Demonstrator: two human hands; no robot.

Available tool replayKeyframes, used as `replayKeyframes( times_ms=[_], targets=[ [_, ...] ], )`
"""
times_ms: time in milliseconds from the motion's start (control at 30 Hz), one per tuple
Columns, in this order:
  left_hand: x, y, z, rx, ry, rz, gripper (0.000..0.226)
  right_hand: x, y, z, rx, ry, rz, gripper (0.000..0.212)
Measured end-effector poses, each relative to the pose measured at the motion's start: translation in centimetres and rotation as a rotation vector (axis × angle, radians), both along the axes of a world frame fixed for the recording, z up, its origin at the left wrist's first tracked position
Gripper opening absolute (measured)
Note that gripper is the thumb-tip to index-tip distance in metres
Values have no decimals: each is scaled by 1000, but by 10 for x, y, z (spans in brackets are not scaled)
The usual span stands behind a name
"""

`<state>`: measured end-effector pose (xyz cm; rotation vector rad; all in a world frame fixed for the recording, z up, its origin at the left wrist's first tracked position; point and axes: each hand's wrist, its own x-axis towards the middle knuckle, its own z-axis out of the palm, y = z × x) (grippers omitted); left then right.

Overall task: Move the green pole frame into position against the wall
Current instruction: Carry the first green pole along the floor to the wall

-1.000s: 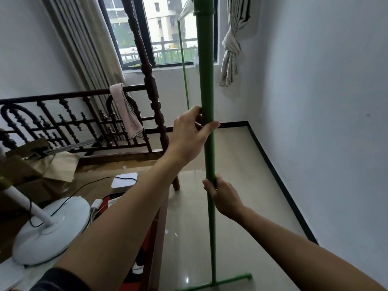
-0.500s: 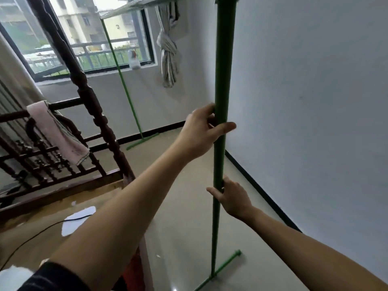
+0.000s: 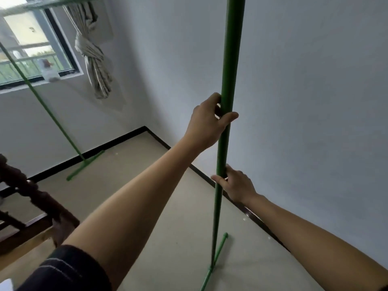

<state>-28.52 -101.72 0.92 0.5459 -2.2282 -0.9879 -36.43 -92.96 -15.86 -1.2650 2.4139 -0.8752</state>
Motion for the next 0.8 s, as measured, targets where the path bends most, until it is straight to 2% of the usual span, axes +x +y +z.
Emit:
replayKeyframes(
  times_ms=[367,800],
  targets=[
    [-174,9,-3,-37,33,-32,34,-165,10,-1,38,-33,-112,43],
    [-271,-10,4,-63,7,-62,33,-244,-9,4,75,-10,-254,42]
  ],
)
